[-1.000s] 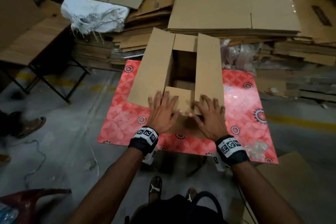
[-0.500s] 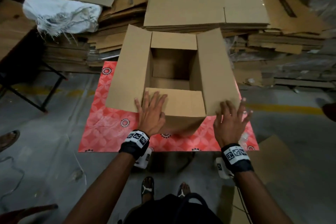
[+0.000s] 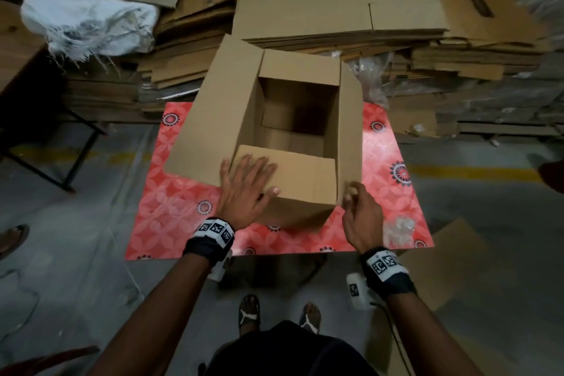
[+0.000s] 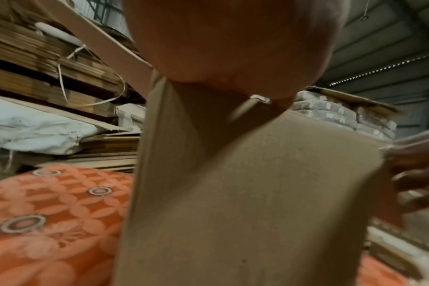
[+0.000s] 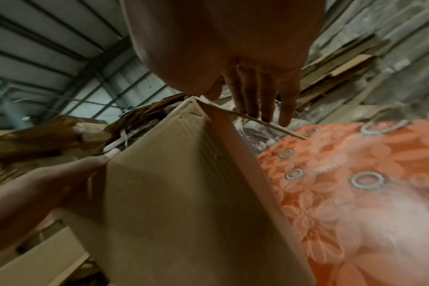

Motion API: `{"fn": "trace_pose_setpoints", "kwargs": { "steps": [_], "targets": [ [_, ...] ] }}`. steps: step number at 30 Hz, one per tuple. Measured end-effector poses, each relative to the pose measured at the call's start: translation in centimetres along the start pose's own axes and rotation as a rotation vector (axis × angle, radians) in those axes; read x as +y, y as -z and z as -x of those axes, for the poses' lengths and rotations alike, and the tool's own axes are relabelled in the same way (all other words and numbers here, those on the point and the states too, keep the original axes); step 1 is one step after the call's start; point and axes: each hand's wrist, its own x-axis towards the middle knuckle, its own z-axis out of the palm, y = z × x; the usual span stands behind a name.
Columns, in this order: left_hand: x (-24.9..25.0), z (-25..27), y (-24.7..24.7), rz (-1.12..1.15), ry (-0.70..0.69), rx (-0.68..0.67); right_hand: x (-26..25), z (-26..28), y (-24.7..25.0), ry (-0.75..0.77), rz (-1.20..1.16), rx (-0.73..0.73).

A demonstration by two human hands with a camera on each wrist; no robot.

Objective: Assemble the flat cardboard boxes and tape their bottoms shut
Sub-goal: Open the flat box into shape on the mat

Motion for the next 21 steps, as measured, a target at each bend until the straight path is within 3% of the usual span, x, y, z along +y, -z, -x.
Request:
{"fn": "trace_pose_setpoints", "kwargs": {
  "steps": [4, 6, 9, 12, 18, 21],
  "targets": [
    [-1.9, -0.6, 0.5, 0.033, -0.08, -0.011, -0.1, -3.8, 2.4, 0.181, 0.283, -0.336],
    [-2.8, -1.2, 0.9, 0.057, -0.087, -0.014, -0.7, -5.8, 3.2, 0.196, 0.324, -0.42],
    [-3.0, -1.5, 1.2, 0.104, -0.029, 0.027, -1.8, -6.9, 3.1, 0.28, 0.51, -0.358],
    [-1.8, -0.5, 1.4, 0.146, 0.087, 0.175, -2.6, -7.4, 2.7, 0.378, 0.618, -0.33],
    [0.0, 2.0, 1.4, 0.234, 0.294, 0.319, -4.5, -5.5, 0.6, 0.444, 0.487, -0.47],
    [-1.8, 2.4, 1.5, 0.329, 0.37, 0.345, -6.0, -2.9, -1.0, 0.421, 0.43, -0.451]
  ]
}}
